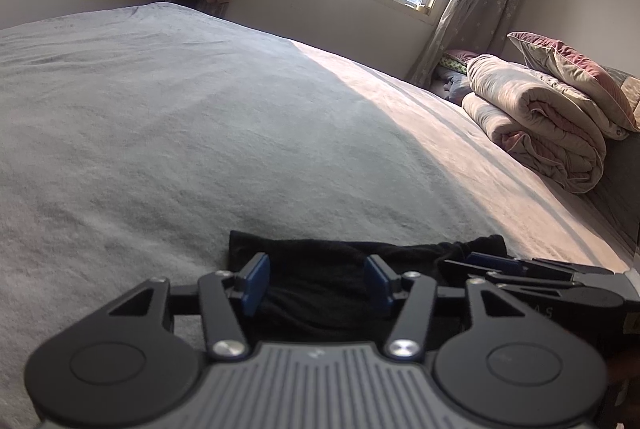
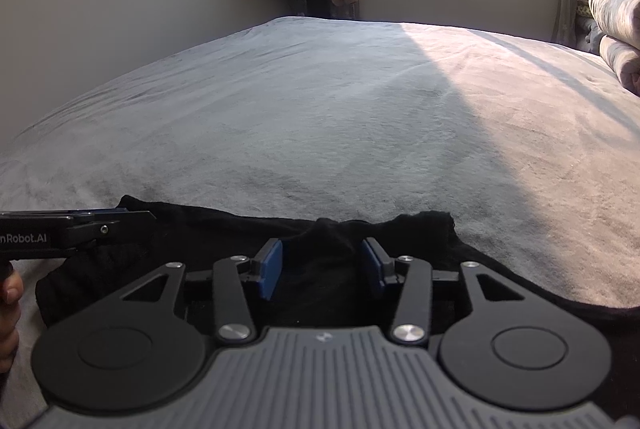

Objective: Fold clothes

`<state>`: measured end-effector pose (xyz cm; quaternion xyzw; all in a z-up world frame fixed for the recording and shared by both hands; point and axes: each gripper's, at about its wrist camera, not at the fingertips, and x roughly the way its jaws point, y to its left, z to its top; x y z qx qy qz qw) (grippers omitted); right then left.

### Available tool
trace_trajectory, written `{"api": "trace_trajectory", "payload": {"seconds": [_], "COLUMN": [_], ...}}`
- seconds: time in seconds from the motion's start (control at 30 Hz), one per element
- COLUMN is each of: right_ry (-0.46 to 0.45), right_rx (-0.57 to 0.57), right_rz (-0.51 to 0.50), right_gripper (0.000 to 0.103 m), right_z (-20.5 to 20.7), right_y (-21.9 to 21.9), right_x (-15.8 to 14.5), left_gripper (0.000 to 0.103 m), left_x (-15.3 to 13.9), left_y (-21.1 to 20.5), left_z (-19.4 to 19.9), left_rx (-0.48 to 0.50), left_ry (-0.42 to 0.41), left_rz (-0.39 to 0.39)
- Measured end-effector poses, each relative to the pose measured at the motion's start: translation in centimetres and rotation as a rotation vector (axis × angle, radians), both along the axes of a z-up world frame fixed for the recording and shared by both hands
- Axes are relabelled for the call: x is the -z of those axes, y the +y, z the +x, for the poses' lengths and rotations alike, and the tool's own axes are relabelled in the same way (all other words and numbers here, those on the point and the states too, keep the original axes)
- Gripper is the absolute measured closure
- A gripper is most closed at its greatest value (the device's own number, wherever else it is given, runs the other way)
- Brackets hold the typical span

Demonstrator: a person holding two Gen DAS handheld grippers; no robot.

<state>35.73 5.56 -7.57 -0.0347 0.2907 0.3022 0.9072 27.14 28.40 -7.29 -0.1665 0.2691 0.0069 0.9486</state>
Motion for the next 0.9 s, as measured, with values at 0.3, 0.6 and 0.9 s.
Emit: {"api": "trace_trajectory", "payload": {"seconds": [0.3,0.6,0.9], "right_ry": [0.000,-0.019,-0.024], "right_rx": [-0.013,-0.010,0.069], "right_rz": [0.003,-0.021,-0.066], "right_gripper": [0.047,0.040,0.034], "right_z": [0.0,-0.4,-1.0], "right_y": [0.0,0.4,0.3], "right_x": [0.0,-0.1,-1.3], "left_gripper": [0.046,0.045,0.045], "left_x": [-0.1,0.0,-0.2], "left_y": [-0.2,-0.1,-0.2], "left_z": [-0.1,0.0,0.0], "left_rx": [0.003,0.006,0.003], "left_ry": [0.001,0.003,0.005], "left_rz": [0.010,0.012,0.028]}}
